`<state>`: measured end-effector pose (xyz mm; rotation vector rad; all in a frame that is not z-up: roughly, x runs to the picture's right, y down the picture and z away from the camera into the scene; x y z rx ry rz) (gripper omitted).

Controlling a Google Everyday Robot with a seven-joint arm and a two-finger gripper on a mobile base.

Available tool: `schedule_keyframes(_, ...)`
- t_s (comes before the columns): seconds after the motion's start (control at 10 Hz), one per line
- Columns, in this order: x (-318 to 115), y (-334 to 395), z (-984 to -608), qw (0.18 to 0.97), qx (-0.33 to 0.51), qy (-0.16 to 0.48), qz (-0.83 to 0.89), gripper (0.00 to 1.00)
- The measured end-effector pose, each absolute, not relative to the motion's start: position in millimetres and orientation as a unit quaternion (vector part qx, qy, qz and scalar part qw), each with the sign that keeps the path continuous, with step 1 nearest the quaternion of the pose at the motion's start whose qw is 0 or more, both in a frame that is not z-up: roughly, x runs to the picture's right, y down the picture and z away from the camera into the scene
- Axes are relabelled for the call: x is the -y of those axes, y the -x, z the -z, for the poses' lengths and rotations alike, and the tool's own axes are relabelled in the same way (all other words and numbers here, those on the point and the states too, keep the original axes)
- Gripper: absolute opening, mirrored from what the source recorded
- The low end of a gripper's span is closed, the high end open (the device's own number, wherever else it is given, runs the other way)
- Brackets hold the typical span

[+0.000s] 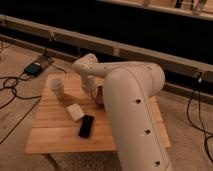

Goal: Drag the ceramic bowl in a circle

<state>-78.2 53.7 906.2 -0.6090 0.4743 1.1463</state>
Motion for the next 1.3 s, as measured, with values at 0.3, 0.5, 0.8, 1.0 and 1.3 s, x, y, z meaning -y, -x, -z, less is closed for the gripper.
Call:
schedule_keyframes(0.3, -29.6, 95.9, -925.8, 0.779, -0.212, 0.272, -0.523, 0.0)
schedule_keyframes(0.5, -22.6, 119.6, -932.1, 0.791, -0.205, 0.273, -0.507, 0.0)
schedule_keyframes(0.8, -25.3, 170.3, -929.8, 0.811, -0.183, 0.29, -0.474, 0.0)
schedule_keyframes(1.0, -40.3, 205.0, -915.7, 0.823, -0.164, 0.311, -0.446, 0.0)
schedule_keyframes(1.3, -72.4, 224.1, -885.1, 0.824, -0.155, 0.347, -0.42, 0.0)
